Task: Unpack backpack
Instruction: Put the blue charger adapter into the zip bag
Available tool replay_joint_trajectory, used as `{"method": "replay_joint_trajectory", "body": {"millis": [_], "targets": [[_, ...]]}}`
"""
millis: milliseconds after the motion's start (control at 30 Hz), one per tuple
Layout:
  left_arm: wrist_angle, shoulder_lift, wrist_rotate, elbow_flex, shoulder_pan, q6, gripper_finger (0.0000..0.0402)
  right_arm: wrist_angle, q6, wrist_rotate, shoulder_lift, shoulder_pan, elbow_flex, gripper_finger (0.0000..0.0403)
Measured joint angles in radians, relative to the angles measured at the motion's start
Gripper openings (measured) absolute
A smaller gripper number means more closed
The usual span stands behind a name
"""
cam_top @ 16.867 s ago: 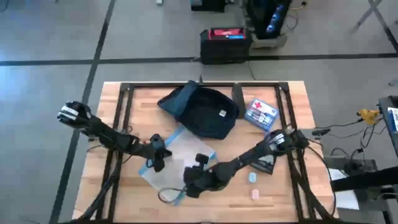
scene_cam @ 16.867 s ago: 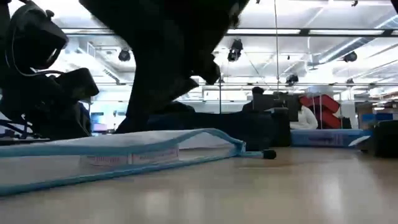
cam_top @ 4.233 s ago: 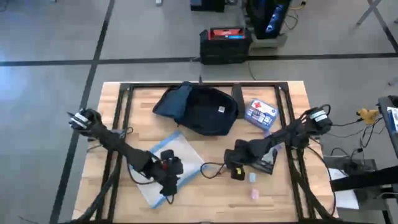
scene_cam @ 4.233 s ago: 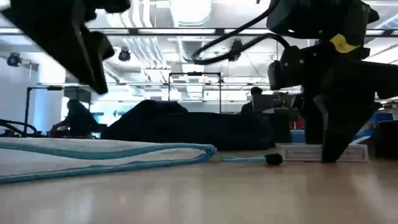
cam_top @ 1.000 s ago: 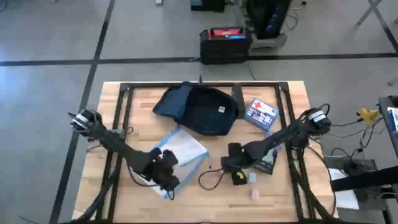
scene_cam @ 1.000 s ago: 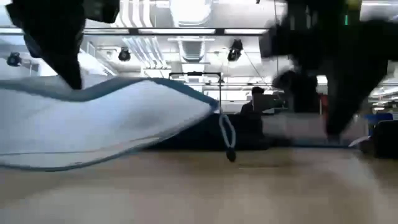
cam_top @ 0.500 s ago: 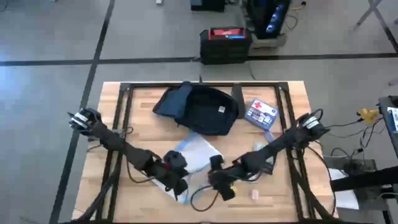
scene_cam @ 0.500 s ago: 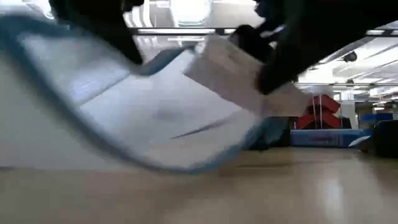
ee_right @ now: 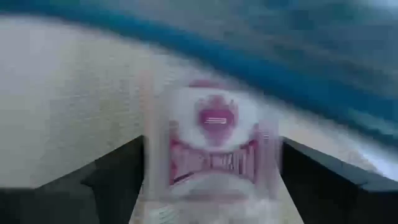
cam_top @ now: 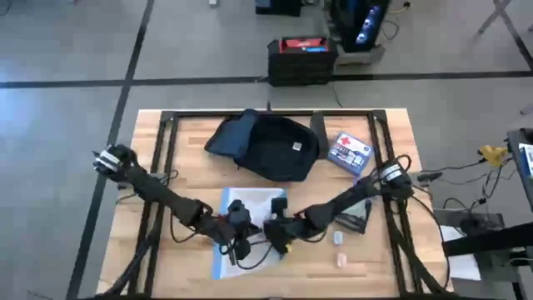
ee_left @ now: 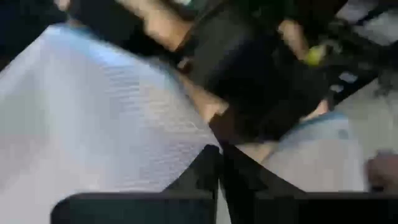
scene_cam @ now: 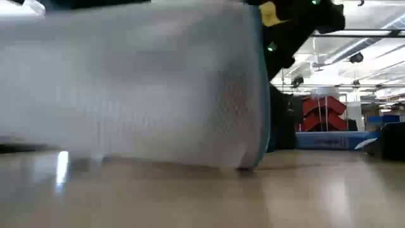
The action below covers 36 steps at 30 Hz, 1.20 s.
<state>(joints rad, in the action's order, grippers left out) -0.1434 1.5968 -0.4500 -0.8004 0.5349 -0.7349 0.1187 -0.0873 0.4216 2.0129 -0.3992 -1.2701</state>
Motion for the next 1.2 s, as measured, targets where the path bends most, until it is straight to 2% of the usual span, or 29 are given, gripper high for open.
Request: {"method": "replay_joint_trajectory", "body": {"millis": [333,533,633,800,900,1100,1200], "targets": [[-0.304,-0.015,-0.064,0.197,-0.002,0.038,0.0,0.051,0.003,-0.005,-0.084,-0.037,-0.024,0.0338],[-0.313,-0.08,-0.144,0.254,-0.008,0.043,0.0,0.348,-0.152,-0.045,-0.187,-0.079,-0.043,0.0338],[-0.31,-0.123,-0.181,0.273,-0.011,0.074,0.0,0.547,-0.352,-0.098,-0.231,-0.108,-0.047,0.0338],[-0.312,-0.162,-0.195,0.28,-0.012,0.156,0.0,0.848,-0.94,-0.218,-0.288,-0.13,-0.047,0.0338],[-0.31,-0.153,-0.195,0.28,-0.013,0.179,0.0,0.978,-1.206,-0.293,-0.291,-0.144,-0.047,0.0338],[-0.308,-0.08,-0.196,0.287,-0.019,0.2,0.0,1.075,-1.524,-0.474,-0.287,-0.164,-0.04,0.0339],[-0.3,-0.079,-0.192,0.283,-0.052,0.258,0.0,1.074,-1.643,-0.501,-0.284,-0.166,-0.039,0.0338]]}}
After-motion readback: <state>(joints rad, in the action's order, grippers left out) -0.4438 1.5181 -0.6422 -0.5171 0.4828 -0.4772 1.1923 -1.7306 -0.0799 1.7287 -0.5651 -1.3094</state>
